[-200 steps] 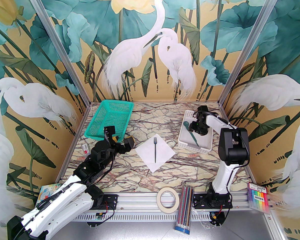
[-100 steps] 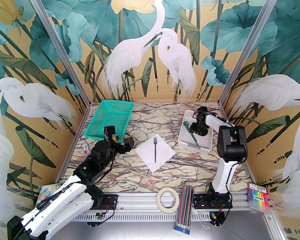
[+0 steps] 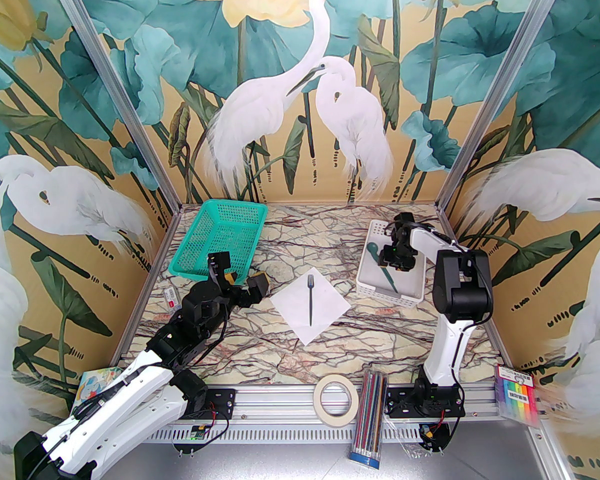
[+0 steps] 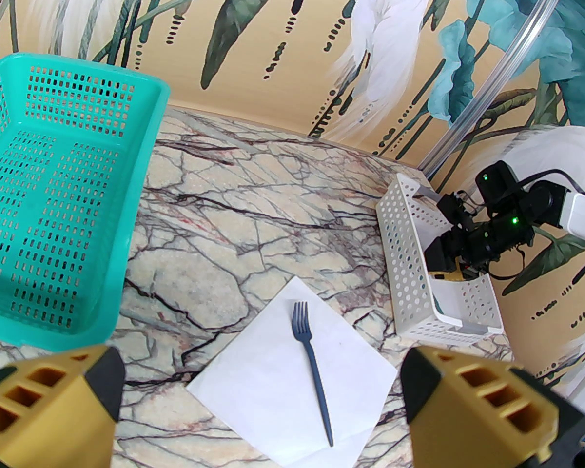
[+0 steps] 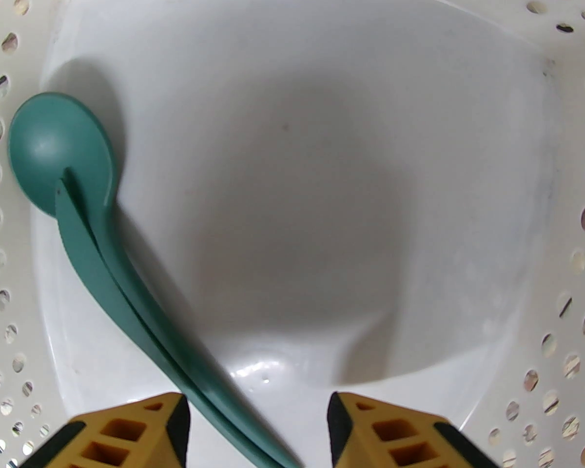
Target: Place the utensils on the paper napkin and roll it up
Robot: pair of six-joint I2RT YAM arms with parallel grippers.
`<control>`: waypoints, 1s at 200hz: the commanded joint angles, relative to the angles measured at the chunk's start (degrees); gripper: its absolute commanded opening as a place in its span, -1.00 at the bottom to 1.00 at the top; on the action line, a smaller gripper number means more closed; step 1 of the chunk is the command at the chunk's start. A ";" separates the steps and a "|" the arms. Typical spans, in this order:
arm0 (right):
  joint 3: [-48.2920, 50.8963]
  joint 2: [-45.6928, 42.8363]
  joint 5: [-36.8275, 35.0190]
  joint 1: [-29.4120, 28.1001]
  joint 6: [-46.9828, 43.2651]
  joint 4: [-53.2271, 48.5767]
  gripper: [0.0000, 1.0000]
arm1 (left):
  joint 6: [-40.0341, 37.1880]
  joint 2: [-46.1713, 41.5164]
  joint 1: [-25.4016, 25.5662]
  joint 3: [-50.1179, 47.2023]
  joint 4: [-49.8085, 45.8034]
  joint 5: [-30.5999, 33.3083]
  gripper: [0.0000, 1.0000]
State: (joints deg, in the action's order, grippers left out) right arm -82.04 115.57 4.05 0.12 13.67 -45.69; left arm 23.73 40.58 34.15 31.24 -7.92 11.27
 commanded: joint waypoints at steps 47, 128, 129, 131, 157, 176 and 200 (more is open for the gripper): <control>-1.78 2.60 -1.88 0.27 -0.58 -1.37 -0.04 | -0.46 -0.70 0.03 1.43 -0.34 0.65 0.99; 0.36 1.48 1.76 -0.07 0.35 -1.52 -0.19 | -0.48 -1.16 0.04 1.44 -0.69 0.99 0.99; 0.46 1.40 1.84 -0.10 0.41 -1.51 -0.19 | -0.46 -1.18 0.04 1.40 -0.69 1.01 0.99; 0.79 1.16 2.10 -0.12 0.49 -1.36 -0.19 | -0.44 -1.20 0.04 1.42 -0.71 0.97 0.99; 3.46 -1.43 3.98 -0.77 1.12 -0.98 -0.14 | -0.72 -1.15 0.00 1.51 -0.88 1.12 0.99; 4.76 -2.94 5.15 -1.21 1.23 -0.85 -0.10 | -1.03 -1.12 -0.02 1.70 -1.09 1.33 0.99; 4.74 -4.65 6.15 -1.31 1.02 -1.52 -0.09 | -1.06 -1.02 -0.04 1.90 -1.13 1.38 0.99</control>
State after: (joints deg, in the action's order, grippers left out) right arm -78.22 113.73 8.01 -0.64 14.15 -45.58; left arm 23.70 40.45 34.15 31.24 -7.99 11.68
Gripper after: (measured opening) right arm 0.455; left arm 0.995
